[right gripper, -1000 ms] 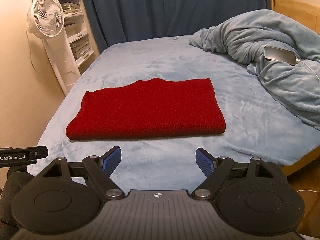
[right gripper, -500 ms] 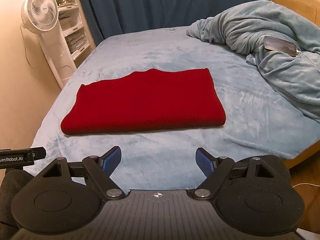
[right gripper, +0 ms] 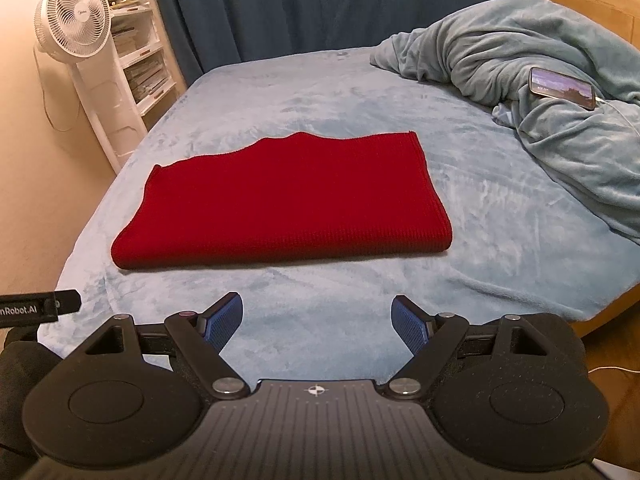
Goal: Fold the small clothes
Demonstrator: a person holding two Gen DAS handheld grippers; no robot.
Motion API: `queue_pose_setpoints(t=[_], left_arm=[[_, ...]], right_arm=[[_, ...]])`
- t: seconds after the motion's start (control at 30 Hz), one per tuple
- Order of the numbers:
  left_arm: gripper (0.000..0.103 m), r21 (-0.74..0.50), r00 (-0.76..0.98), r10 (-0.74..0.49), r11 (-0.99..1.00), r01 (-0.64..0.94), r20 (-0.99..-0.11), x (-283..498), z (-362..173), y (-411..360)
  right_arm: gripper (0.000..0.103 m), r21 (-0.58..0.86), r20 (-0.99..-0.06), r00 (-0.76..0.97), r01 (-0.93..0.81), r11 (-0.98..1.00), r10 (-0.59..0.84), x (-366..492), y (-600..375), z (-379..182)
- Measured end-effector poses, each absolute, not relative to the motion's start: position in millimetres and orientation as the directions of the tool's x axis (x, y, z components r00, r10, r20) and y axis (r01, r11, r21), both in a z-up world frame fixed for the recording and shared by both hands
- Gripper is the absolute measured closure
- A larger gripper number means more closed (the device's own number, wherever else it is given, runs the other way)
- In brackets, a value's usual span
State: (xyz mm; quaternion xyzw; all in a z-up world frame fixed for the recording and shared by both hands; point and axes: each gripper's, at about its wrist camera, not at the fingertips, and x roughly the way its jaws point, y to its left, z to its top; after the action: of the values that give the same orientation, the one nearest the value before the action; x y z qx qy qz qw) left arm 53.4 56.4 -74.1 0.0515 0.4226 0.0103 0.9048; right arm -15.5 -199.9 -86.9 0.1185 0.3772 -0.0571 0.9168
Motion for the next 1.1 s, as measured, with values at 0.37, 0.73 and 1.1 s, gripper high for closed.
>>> queue_pose_setpoints(t=[0.37,0.73,1.1], left_arm=[[0.0,0.133,0.622,0.117,0.991,-0.021,-0.774,96.0,-83.9,60.9],[0.0,0.16,0.633,0.179,0.983,-0.087,-0.754,160.6,-112.4,74.1],[0.0,0.172,0.594,0.246,0.969,-0.179,-0.766,218.0,-166.5,124.0]], right_arm=[[0.02,0.192,-0.711,0.703,0.244,0.951,-0.036,17.3,-221.3,-105.0],[0.02,0.412,-0.699,0.714,0.452,0.792,-0.044,76.7,-289.8,-145.7],[0.02,0.516,-0.788,0.614,0.7,0.494,-0.048,113.7,-359.5,-220.2]])
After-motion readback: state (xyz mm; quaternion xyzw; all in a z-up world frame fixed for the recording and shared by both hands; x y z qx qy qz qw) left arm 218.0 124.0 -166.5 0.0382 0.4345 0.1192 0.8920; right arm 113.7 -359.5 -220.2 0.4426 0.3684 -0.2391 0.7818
